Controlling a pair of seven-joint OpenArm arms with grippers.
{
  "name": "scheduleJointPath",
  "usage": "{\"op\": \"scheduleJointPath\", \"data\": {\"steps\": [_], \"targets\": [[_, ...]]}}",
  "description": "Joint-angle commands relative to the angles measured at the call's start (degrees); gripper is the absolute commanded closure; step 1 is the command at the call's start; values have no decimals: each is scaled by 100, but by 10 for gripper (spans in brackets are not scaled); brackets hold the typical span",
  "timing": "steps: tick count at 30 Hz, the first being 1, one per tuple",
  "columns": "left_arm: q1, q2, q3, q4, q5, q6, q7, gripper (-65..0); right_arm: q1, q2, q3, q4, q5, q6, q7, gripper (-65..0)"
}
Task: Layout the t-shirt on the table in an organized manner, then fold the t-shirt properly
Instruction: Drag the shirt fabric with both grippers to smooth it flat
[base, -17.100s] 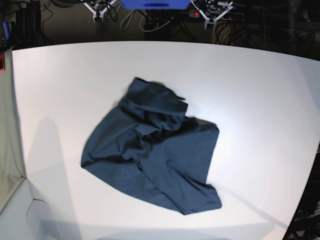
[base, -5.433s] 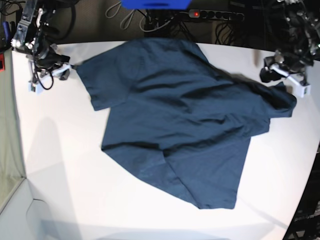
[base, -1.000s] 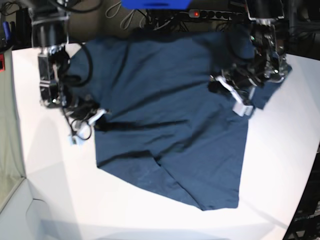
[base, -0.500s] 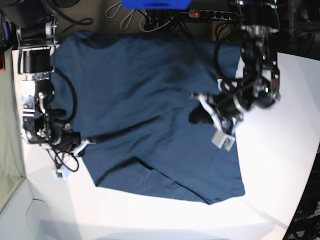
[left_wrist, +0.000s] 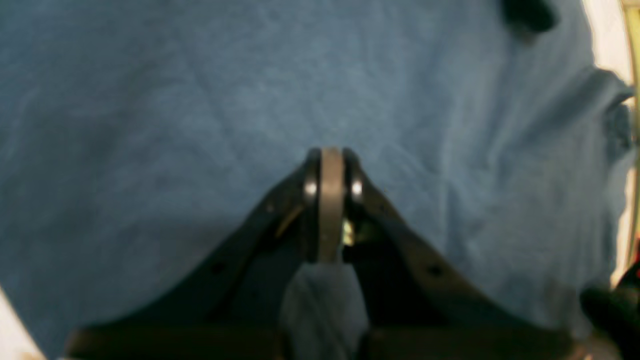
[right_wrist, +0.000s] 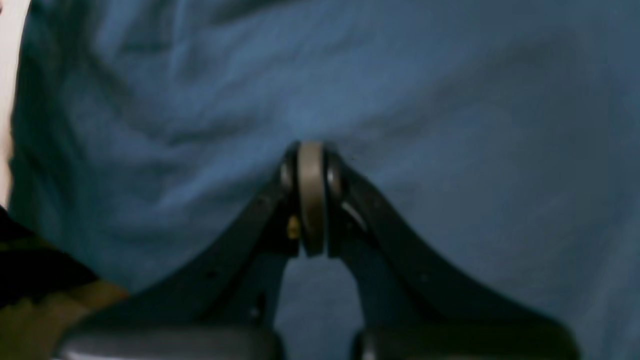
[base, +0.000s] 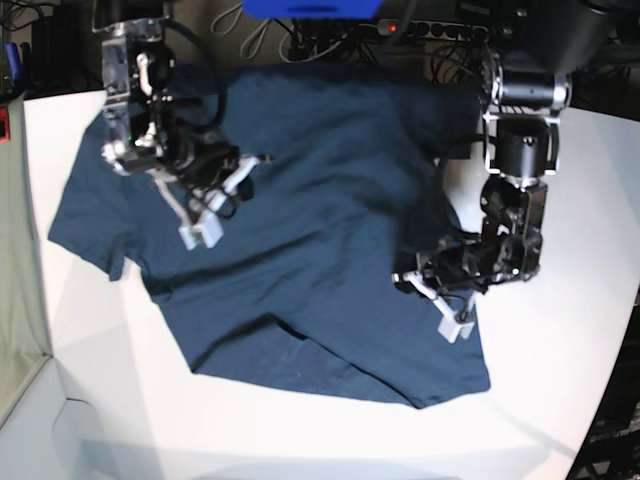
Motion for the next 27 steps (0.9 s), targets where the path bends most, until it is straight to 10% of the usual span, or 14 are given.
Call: {"op": "scheduleJointPath", "data": {"steps": [1, 16, 27], "targets": [[-321, -4, 167, -85, -117, -51, -247, -1, -32, -15, -95, 86, 103, 13, 64, 0], [-13, -259, 650, -770, 1685, -51, -1091, -1, -14, 618, -306, -2033, 94, 4, 1558, 0], [1332, -918, 633, 548, 1659, -95, -36, -1, 1076, 1277, 301, -3202, 94, 4, 1628, 0]]}}
